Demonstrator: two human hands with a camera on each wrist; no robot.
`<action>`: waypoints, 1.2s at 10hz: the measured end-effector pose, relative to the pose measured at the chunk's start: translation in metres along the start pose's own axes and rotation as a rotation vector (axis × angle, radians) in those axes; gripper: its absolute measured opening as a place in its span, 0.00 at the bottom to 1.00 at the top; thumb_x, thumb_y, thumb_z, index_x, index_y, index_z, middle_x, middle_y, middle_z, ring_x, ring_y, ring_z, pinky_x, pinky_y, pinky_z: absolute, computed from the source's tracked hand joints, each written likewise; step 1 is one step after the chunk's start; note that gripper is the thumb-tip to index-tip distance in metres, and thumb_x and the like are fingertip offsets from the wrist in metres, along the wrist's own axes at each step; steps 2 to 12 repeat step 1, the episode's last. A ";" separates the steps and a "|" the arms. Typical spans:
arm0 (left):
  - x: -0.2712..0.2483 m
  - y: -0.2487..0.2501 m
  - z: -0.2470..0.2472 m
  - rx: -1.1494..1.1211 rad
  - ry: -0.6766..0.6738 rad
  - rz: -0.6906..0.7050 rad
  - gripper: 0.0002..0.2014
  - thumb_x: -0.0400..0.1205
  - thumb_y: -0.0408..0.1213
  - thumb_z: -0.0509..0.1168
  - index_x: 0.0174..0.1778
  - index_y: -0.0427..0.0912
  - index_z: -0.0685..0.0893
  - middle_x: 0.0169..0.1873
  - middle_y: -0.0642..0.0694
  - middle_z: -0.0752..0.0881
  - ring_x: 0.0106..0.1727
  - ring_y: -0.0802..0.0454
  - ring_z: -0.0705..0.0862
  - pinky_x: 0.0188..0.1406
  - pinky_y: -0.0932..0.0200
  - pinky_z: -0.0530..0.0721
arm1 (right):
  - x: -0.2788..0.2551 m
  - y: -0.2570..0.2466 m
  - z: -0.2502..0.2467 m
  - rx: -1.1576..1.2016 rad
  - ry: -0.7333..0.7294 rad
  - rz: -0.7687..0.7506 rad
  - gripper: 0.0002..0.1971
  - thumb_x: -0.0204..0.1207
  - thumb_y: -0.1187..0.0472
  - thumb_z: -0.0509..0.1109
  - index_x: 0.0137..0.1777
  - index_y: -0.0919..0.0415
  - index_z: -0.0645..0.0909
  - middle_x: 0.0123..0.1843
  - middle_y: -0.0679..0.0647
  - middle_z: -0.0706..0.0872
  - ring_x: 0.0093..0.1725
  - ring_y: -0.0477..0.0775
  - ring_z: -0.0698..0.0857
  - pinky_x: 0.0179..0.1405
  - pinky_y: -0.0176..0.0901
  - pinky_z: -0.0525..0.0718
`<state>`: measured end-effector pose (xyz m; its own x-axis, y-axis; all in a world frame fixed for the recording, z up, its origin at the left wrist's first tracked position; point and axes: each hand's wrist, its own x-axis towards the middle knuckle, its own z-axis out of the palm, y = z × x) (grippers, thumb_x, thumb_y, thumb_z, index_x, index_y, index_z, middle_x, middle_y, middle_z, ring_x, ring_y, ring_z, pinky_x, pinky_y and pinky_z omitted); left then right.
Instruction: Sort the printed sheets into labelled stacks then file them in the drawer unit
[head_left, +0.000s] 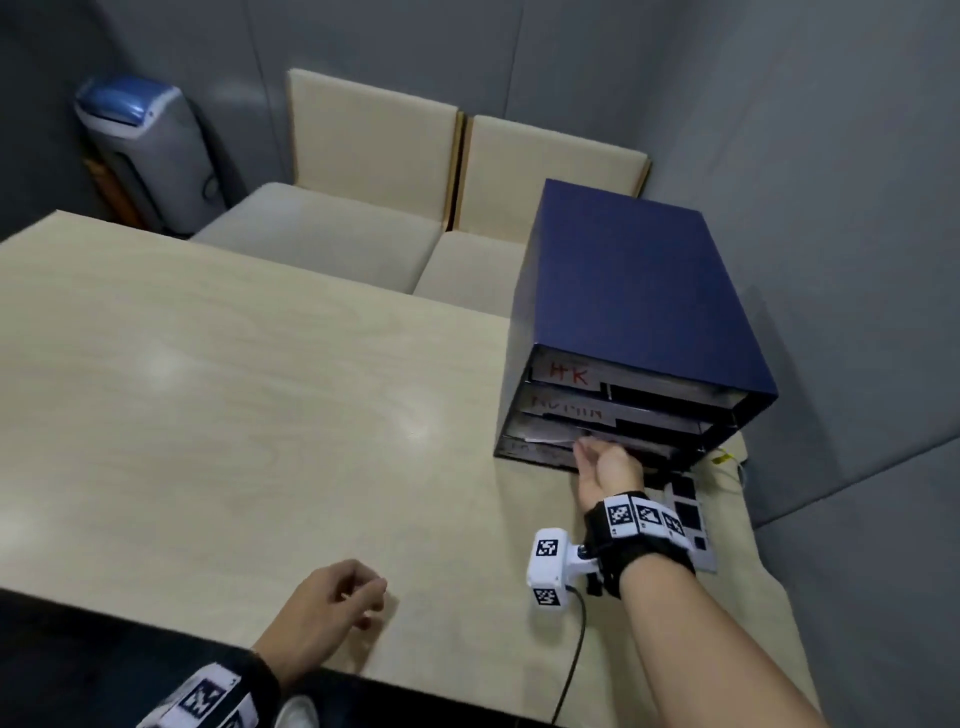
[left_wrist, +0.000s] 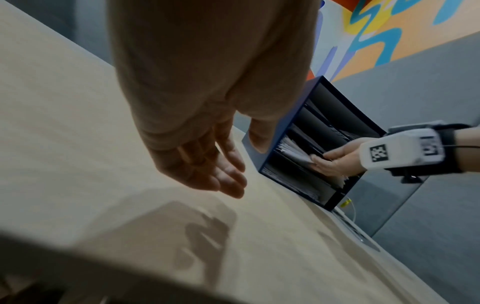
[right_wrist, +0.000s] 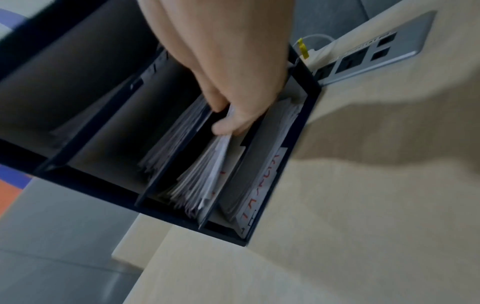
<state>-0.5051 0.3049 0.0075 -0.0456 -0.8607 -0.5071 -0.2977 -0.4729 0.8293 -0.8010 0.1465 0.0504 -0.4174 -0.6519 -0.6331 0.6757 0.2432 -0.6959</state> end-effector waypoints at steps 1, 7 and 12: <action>-0.019 -0.028 -0.046 0.011 -0.215 -0.060 0.12 0.85 0.36 0.68 0.43 0.29 0.87 0.33 0.35 0.90 0.34 0.54 0.86 0.36 0.66 0.80 | 0.004 0.016 0.016 -0.055 0.026 -0.047 0.17 0.82 0.81 0.60 0.65 0.65 0.73 0.40 0.62 0.84 0.53 0.59 0.84 0.44 0.43 0.91; -0.019 -0.028 -0.046 0.011 -0.215 -0.060 0.12 0.85 0.36 0.68 0.43 0.29 0.87 0.33 0.35 0.90 0.34 0.54 0.86 0.36 0.66 0.80 | 0.004 0.016 0.016 -0.055 0.026 -0.047 0.17 0.82 0.81 0.60 0.65 0.65 0.73 0.40 0.62 0.84 0.53 0.59 0.84 0.44 0.43 0.91; -0.019 -0.028 -0.046 0.011 -0.215 -0.060 0.12 0.85 0.36 0.68 0.43 0.29 0.87 0.33 0.35 0.90 0.34 0.54 0.86 0.36 0.66 0.80 | 0.004 0.016 0.016 -0.055 0.026 -0.047 0.17 0.82 0.81 0.60 0.65 0.65 0.73 0.40 0.62 0.84 0.53 0.59 0.84 0.44 0.43 0.91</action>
